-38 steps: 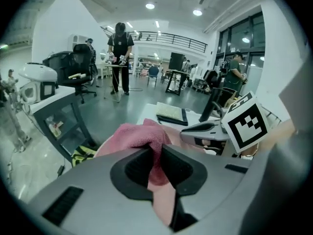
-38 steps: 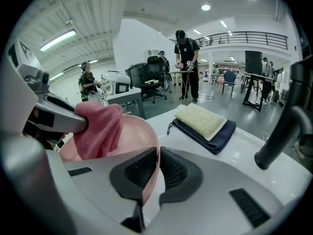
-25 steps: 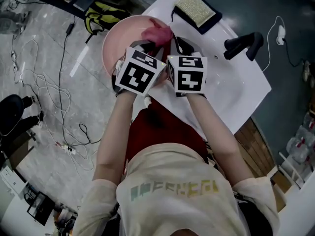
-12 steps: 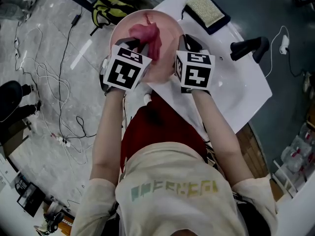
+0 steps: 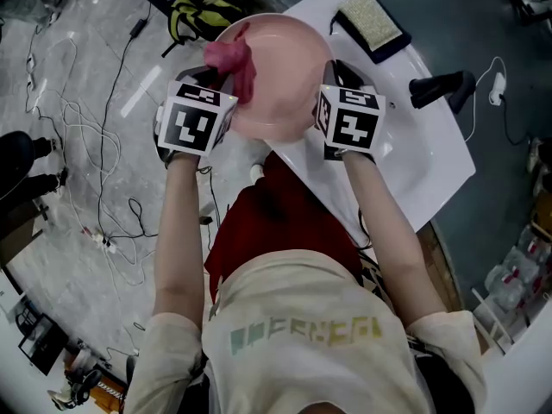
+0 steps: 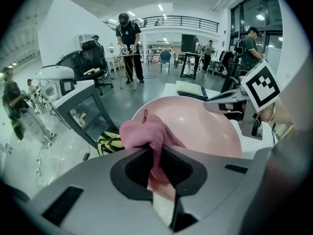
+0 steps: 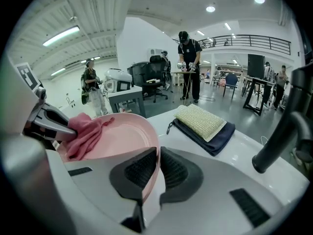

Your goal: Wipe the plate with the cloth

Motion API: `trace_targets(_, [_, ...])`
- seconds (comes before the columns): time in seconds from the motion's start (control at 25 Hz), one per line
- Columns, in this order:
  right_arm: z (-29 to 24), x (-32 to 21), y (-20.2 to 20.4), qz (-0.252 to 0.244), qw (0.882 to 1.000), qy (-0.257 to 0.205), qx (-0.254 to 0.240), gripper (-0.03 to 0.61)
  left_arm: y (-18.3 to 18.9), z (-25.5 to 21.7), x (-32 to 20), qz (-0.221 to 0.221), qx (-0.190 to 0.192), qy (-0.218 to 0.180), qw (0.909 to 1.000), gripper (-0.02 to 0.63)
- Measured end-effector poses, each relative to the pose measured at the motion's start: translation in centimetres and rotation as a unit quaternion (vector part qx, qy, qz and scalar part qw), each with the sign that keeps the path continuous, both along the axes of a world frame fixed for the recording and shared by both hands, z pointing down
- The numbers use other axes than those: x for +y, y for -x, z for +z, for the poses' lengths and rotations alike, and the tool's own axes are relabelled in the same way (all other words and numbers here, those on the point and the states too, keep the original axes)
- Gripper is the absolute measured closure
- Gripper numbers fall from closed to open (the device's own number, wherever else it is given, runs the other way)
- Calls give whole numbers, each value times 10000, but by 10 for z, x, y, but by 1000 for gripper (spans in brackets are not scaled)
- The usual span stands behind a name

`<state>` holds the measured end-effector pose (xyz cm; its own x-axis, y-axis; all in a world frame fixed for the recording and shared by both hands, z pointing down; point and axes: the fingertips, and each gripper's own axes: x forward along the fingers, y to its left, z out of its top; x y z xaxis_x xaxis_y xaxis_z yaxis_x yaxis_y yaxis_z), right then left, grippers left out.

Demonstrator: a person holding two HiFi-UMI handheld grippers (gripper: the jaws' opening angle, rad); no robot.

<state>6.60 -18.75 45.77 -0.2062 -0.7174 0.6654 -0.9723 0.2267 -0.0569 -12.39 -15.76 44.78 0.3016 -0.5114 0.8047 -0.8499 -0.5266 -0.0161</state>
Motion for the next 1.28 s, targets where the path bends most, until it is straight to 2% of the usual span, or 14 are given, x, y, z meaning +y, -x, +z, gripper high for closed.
trace_targets(0.12, [-1, 1, 3, 7, 10000, 33, -7, 537, 19, -12, 0, -329, 161, -150, 9992, 554])
trace_targets(0.28, [-3, 5, 3, 86, 9999, 65, -59, 537, 19, -36, 4, -586, 744, -309, 9950, 554])
trace_targets(0.4, [-3, 4, 2, 143, 9998, 69, -100, 537, -7, -46, 5, -371, 1138, -238, 9925, 554])
trace_targets(0.52, [-2, 3, 2, 184, 9997, 79, -135, 537, -44, -47, 6, 65, 1293, -156, 9915, 552])
trace_targets(0.72, [-2, 4, 2, 196, 9996, 88, -175, 537, -102, -33, 18, 757, 1300, 100, 9886, 552])
trace_targets(0.84, [-3, 4, 1, 213, 9996, 84, -174, 537, -123, -22, 28, 1032, 1290, 307, 9858, 554])
trace_targets(1.0, [-1, 1, 0, 215, 9996, 65, -164, 537, -132, -7, 41, 1227, 1209, 521, 9837, 552])
trace_targets(1.28, [6, 0, 1, 217, 9997, 47, -85, 537, -118, 6, 53, 1452, 843, 532, 9844, 554])
